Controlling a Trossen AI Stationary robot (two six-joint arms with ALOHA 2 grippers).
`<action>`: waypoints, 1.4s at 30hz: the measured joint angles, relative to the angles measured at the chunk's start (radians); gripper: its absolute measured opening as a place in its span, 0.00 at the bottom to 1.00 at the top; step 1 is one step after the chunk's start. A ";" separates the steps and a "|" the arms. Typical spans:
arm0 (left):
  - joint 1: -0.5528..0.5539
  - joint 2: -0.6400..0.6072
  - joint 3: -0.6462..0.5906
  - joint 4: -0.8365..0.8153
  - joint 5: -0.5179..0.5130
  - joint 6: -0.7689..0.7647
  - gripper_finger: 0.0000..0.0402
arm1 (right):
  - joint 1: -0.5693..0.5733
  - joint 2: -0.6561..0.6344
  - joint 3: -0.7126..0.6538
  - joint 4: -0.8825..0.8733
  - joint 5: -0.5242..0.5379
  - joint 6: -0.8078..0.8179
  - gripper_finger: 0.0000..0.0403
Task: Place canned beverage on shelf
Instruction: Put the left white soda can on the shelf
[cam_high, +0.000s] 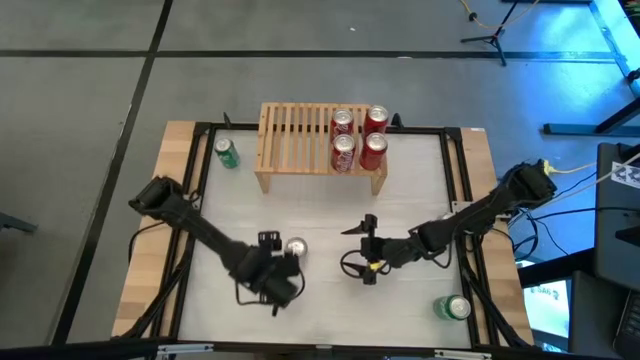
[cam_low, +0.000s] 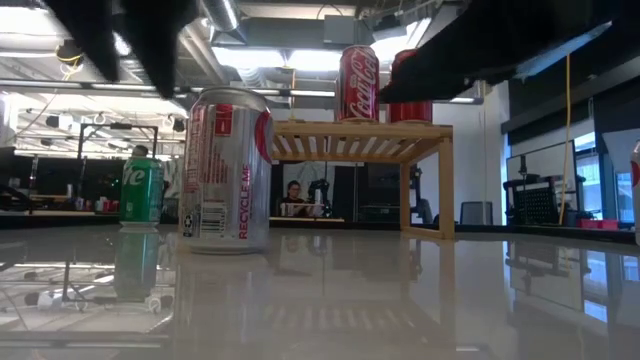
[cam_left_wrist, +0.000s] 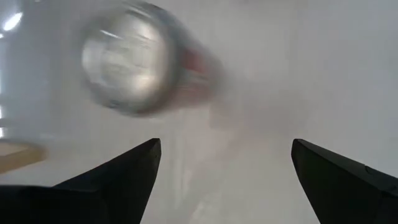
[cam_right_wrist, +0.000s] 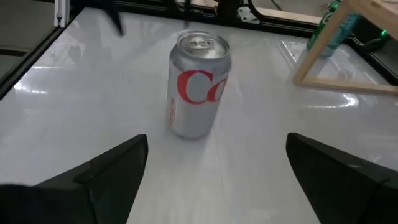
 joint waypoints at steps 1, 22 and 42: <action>-0.019 0.000 -0.021 0.031 0.000 -0.010 0.87 | -0.007 0.016 0.000 0.022 -0.003 -0.014 0.95; -0.123 0.000 -0.558 1.153 -0.053 0.105 0.87 | -0.147 0.390 0.127 0.298 0.068 0.010 0.95; -0.157 -0.048 -0.619 0.858 -0.453 -0.317 0.87 | -0.174 0.446 0.190 0.322 -0.052 0.018 0.95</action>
